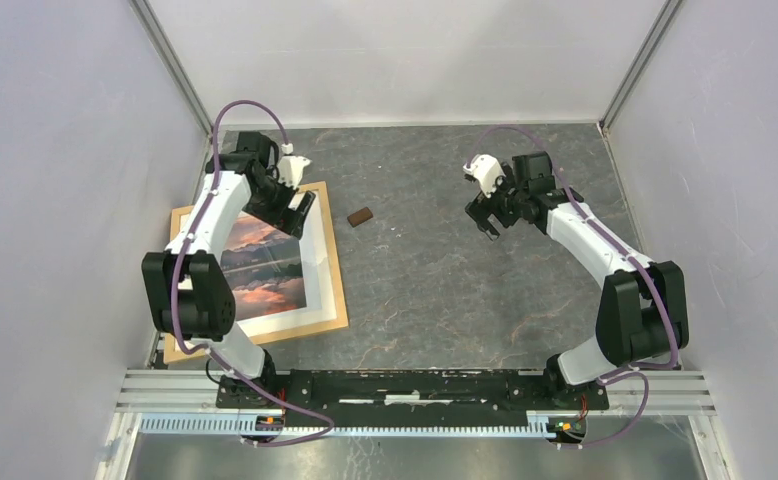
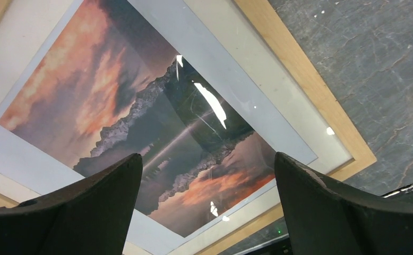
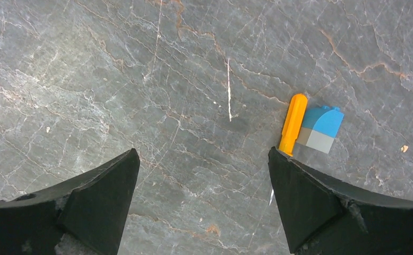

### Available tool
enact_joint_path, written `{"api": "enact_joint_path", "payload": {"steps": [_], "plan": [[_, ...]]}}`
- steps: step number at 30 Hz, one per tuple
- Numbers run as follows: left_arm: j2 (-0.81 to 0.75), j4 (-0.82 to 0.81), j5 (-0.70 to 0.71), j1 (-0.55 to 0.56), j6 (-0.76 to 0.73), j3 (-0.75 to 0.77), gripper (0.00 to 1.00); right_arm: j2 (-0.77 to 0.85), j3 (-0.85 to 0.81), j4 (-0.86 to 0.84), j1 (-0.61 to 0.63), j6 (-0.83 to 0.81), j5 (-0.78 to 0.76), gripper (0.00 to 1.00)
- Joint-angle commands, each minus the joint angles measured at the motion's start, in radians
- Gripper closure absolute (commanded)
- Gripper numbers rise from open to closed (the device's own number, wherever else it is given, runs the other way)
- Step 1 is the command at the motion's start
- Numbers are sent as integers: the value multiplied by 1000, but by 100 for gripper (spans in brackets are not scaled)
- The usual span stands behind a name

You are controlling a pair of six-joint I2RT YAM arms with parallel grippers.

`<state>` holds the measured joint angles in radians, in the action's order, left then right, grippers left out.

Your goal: Take the photo out of the frame

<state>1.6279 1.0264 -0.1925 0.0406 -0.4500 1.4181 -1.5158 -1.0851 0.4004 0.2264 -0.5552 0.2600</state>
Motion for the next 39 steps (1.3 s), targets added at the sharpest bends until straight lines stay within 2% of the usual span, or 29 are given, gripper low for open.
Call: {"api": "enact_joint_path", "payload": {"steps": [1,9,15,22,31,39], "plan": [[28,3,-2,-4,-132,51,0,26,-34,13,-15,-9,-14,2],[74,37,-30,17,-359,39,0,38,-33,27,-57,29,13,2],[122,18,-111,41,-492,26,0,44,-46,35,-98,73,29,2],[182,-73,-152,86,-564,-30,0,60,-49,33,-185,157,80,2],[225,-170,-166,111,-711,-109,0,90,-12,38,-252,182,120,2],[298,-198,-144,128,-774,-93,0,93,-5,50,-280,194,149,2]]}}
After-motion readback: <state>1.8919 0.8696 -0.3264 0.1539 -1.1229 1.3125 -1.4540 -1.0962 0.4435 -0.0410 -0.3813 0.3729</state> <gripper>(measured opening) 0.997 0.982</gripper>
